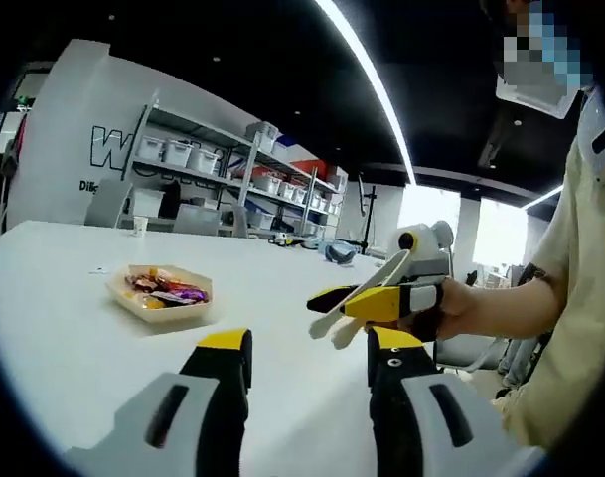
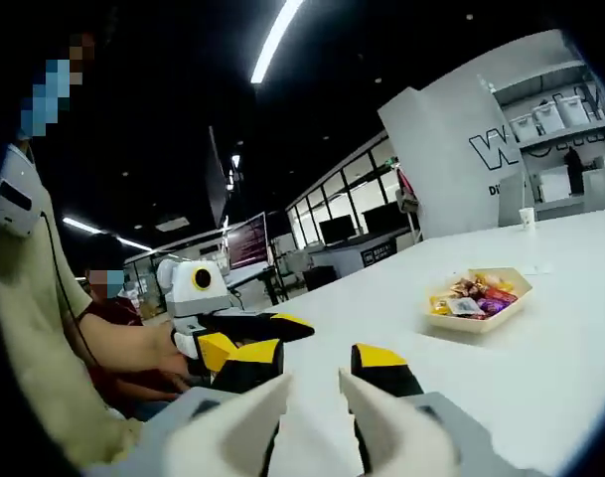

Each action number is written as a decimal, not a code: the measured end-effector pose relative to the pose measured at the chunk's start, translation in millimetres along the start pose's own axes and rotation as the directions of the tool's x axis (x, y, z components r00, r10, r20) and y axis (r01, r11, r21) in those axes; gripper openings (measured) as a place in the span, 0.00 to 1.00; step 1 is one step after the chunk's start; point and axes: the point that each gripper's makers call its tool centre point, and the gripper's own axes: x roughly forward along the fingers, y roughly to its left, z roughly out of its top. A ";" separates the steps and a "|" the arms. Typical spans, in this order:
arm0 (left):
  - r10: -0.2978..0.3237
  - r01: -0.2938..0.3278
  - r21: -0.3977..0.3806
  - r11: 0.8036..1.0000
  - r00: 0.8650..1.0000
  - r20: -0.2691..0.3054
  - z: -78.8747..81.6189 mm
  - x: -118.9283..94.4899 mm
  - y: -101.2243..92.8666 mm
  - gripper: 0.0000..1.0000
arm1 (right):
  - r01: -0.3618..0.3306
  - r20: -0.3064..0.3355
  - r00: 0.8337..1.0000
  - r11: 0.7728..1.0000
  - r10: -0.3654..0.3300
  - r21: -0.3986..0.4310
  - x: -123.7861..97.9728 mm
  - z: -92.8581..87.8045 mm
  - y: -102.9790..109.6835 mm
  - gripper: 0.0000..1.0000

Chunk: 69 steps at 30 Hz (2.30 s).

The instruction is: Place the target food into the container with the food tongs after gripping and lifting it, then release it inside without dropping or visibly crushing the food.

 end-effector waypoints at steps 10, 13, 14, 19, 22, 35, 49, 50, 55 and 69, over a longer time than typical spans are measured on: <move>-0.123 0.128 -0.063 0.990 0.990 0.066 16.3 2.2 -20.8 0.26 | -0.064 0.064 0.996 0.997 0.061 0.050 1.8 13.5 10.0 0.23; -0.141 0.146 -0.069 0.987 0.988 0.069 17.8 3.5 -25.8 0.24 | -0.098 0.094 0.991 0.992 0.091 0.074 1.6 19.7 14.7 0.23; -0.155 0.160 -0.072 0.985 0.985 0.071 18.5 3.9 -28.9 0.23 | -0.109 0.101 0.990 0.991 0.100 0.084 1.5 21.1 15.9 0.23; -0.186 0.192 -0.082 0.978 0.980 0.077 20.2 5.2 -36.0 0.16 | -0.160 0.121 0.982 0.982 0.148 0.101 1.5 26.1 25.5 0.23; -0.201 0.209 -0.085 0.974 0.976 0.087 21.7 5.4 -39.2 0.10 | -0.186 0.127 0.977 0.977 0.172 0.106 1.9 28.2 30.4 0.23; -0.299 0.320 -0.164 0.933 0.944 0.142 28.1 3.8 -59.2 0.05 | -0.309 0.190 0.941 0.939 0.279 0.149 -2.6 41.5 50.7 0.23; -0.362 0.399 -0.210 0.893 0.912 0.192 34.5 -2.6 -68.9 0.02 | -0.371 0.206 0.920 0.910 0.334 0.183 -1.9 41.4 61.3 0.26; -0.363 0.400 -0.207 0.893 0.911 0.195 34.9 -2.7 -68.5 0.01 | -0.372 0.208 0.919 0.911 0.335 0.177 -1.8 41.9 61.9 0.26; -0.369 0.408 -0.193 0.892 0.906 0.209 35.3 -3.5 -69.5 0.01 | -0.374 0.207 0.918 0.913 0.340 0.162 -1.9 42.2 62.4 0.27; -0.347 0.404 -0.187 0.895 0.896 0.277 47.2 -14.7 -60.7 0.00 | -0.372 0.177 0.921 0.919 0.347 0.131 -5.5 36.9 61.8 0.29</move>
